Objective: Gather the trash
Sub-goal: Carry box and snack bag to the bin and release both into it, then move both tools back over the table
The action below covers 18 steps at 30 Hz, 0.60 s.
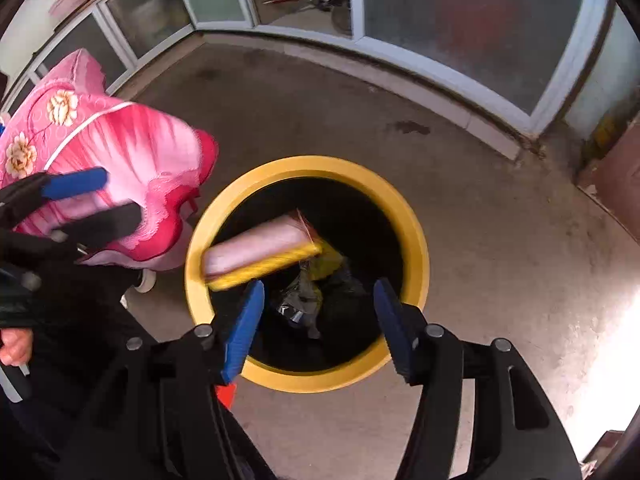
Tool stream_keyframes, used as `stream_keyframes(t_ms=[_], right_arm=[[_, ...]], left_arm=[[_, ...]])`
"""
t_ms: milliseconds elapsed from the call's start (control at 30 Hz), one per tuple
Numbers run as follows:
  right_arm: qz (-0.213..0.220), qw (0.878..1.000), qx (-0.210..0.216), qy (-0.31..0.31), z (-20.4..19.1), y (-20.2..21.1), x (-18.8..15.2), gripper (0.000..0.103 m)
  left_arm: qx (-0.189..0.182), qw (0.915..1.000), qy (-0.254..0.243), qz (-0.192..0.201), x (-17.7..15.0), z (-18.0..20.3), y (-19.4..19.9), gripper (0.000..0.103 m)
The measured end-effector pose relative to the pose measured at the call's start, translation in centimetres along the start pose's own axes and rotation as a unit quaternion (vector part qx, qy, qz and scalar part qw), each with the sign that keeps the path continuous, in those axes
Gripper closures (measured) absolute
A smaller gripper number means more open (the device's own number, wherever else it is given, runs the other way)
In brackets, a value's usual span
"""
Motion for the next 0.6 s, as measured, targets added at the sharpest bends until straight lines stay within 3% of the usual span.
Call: stream_keyframes(t_ms=[233,467,600], right_arm=[[0.104,0.992,-0.067,-0.011,2.9,6.7,1.6,0.046],[0.158,0.986,-0.059,0.005,1.1,10.2,4.7,0.040],[0.180,0.982,-0.030,0.047,-2.8,11.5,6.3,0.035]], left_arm=[[-0.009,0.9992,0.013,0.038,0.7,-0.4,4.2,0.009],[-0.024,0.9923,0.052,0.110,1.2,-2.7,12.2,0.008],[0.009,0.9854,0.068,0.156,-0.3,-5.8,17.9,0.008]])
Point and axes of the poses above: each gripper's, at about its wrist camera, not at the fingertips, and y roughly against the way its jaws point, z to its right, x to its top, the point moved 7 cm from there along -y, roughly the way its jaws point, and after that the axes turned 4 degrees about x, right-handed, at the moved point
